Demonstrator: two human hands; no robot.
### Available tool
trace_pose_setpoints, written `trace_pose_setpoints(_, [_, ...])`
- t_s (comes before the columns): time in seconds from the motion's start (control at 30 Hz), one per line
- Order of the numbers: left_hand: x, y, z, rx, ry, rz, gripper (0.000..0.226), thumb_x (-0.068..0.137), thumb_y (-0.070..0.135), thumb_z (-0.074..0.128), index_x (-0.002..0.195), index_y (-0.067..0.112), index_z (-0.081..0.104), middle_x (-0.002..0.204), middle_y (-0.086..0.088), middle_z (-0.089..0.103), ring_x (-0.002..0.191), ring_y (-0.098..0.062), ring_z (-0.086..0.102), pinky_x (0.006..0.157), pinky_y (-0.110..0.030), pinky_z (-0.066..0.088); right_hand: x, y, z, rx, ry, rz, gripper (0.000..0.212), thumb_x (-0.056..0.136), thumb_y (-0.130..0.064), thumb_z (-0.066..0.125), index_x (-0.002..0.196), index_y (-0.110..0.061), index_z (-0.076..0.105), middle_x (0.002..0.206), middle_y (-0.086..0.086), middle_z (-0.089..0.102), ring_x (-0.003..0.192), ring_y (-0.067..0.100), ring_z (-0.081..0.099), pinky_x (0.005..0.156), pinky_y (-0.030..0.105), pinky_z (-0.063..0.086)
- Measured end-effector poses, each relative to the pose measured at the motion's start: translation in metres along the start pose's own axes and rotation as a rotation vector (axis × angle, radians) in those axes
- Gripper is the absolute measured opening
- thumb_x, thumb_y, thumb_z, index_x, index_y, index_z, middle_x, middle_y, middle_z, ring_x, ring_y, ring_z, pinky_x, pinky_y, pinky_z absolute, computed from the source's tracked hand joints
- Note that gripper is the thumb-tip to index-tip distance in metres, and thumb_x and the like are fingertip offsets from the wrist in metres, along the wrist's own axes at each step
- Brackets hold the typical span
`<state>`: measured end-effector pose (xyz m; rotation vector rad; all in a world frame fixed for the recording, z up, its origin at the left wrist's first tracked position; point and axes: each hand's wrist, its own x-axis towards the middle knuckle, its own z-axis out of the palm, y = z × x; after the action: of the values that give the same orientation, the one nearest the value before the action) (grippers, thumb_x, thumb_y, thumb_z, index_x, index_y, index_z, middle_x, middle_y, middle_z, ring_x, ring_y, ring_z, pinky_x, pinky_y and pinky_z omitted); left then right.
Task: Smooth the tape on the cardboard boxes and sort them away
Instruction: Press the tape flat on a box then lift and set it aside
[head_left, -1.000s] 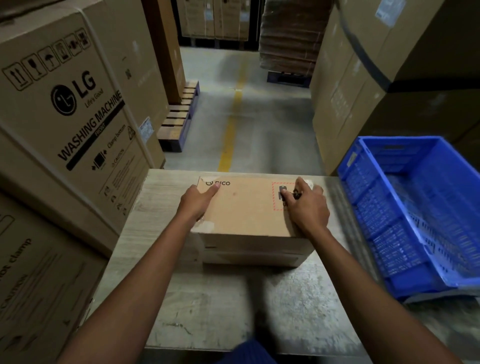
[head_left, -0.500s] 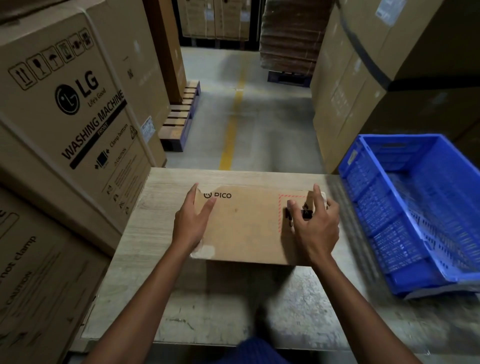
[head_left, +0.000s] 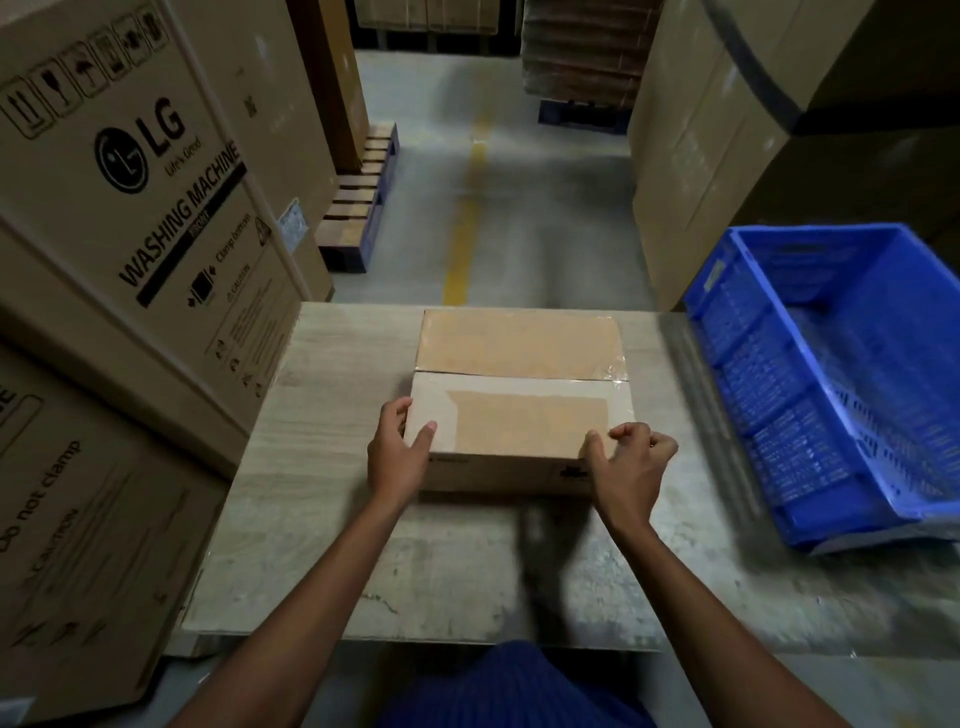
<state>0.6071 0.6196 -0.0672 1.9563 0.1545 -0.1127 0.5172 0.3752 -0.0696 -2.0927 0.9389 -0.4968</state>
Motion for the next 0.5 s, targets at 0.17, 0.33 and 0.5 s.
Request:
trace_pose_setpoints(0.17, [-0.002, 0.002, 0.009, 0.331, 0.082, 0.297, 0.043, 0.091, 0.013, 0.065, 0.133, 0.008, 0.057, 0.144, -0.014, 0.053, 0.130, -0.032, 0.052, 0.103, -0.042, 0.047, -0.001, -0.005, 0.002, -0.219, -0.011, -0.124, 0.032, 0.086, -0.029, 0.073, 0.111, -0.012, 0.062, 0.139, 0.015, 0.044, 0.132, 0.035, 0.046, 0.108, 0.055, 0.037])
trace_pose_setpoints(0.33, [0.003, 0.013, 0.037, 0.794, -0.149, 0.557, 0.064, 0.095, 0.046, 0.030, 0.148, 0.014, 0.045, 0.158, -0.011, 0.038, 0.149, -0.029, 0.028, 0.121, -0.049, 0.021, -0.001, -0.022, 0.024, -0.621, -0.377, -0.371, 0.065, 0.098, -0.060, 0.032, 0.152, -0.025, 0.035, 0.168, 0.010, 0.013, 0.155, 0.030, 0.004, 0.118, 0.063, 0.004])
trace_pose_setpoints(0.5, [0.010, 0.019, 0.048, 1.023, -0.154, 0.518, 0.068, 0.092, 0.051, 0.021, 0.144, 0.019, 0.052, 0.149, -0.010, 0.049, 0.140, -0.030, 0.042, 0.113, -0.051, 0.031, 0.003, -0.025, 0.021, -0.706, -0.357, -0.415, 0.070, 0.095, -0.068, 0.026, 0.150, -0.027, 0.037, 0.160, 0.012, 0.028, 0.150, 0.034, 0.019, 0.113, 0.065, 0.015])
